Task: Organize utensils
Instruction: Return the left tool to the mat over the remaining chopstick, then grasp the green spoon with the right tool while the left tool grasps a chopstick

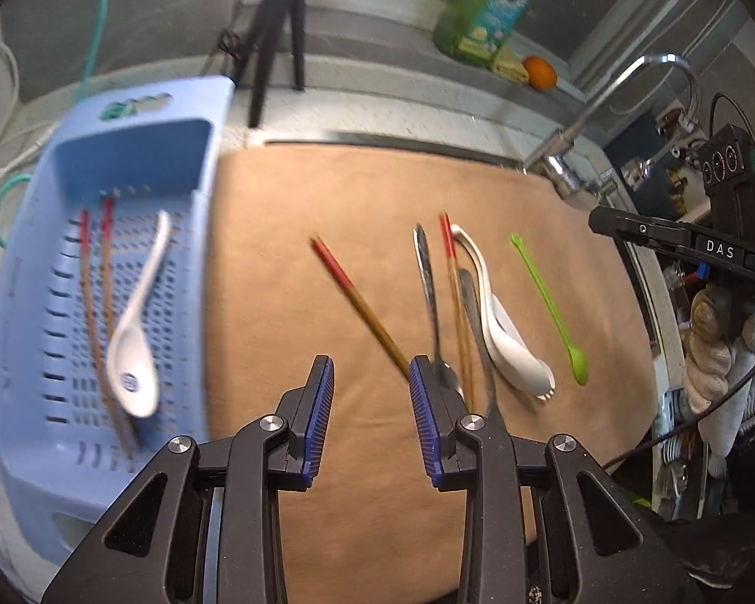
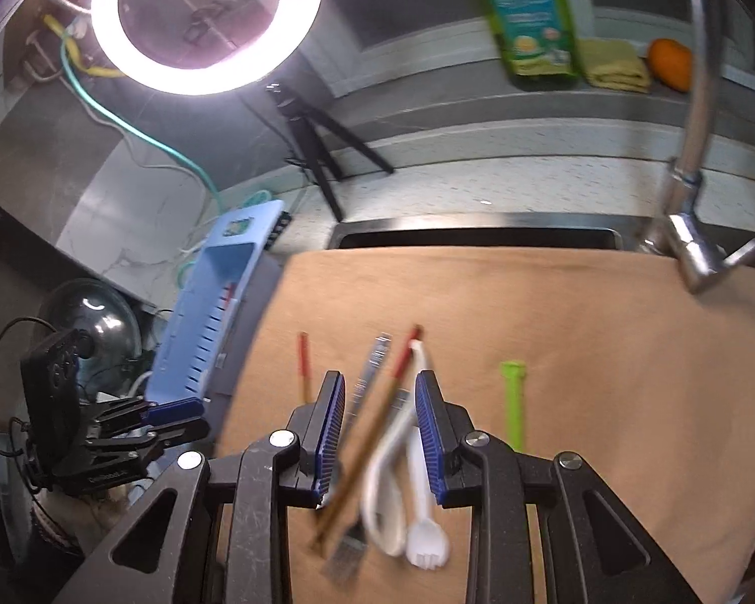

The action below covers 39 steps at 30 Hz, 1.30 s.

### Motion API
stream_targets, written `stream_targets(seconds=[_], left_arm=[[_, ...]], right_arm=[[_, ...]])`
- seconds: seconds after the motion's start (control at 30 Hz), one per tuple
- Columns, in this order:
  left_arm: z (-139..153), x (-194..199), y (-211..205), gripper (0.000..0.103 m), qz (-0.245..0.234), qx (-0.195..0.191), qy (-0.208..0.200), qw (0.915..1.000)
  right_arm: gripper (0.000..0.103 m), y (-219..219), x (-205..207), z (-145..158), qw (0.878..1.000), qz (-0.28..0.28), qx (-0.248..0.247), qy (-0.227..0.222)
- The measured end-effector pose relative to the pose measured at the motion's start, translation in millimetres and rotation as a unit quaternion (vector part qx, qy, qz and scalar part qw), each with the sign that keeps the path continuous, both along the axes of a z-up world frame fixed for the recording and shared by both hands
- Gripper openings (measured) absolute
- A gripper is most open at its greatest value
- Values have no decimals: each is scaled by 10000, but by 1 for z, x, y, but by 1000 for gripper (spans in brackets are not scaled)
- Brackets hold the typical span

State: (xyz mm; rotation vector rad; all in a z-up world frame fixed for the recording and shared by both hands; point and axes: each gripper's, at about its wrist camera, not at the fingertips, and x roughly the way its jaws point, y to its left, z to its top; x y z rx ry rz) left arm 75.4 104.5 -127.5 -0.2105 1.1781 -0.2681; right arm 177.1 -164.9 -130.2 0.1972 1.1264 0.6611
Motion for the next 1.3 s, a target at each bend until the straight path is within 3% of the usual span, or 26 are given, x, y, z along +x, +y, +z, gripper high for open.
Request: stream_targets(seconds=[0.33, 0.6, 0.9, 0.97, 1.07, 1.3], left_arm=[[-38, 28, -32, 29, 10, -236, 659, 9975], [-54, 53, -45, 29, 24, 179, 897, 9958], [-67, 60, -59, 29, -257, 596, 961, 9933], [-67, 59, -63, 17, -362, 752, 877, 9926], [-67, 58, -64, 16, -425, 730, 820, 9930], [-65, 54, -60, 12, -526, 761, 742, 9929]], right_arm=[[26, -36, 8, -48, 9976, -229, -549, 358], [26, -26, 9, -81, 9942, 12, -824, 694], [26, -17, 7, -87, 9918, 99, -1092, 649], [26, -12, 8, -88, 9911, 118, -1149, 656], [26, -7, 9, -90, 9897, 176, -1264, 640], [7, 0, 13, -93, 9864, 288, -1516, 565]])
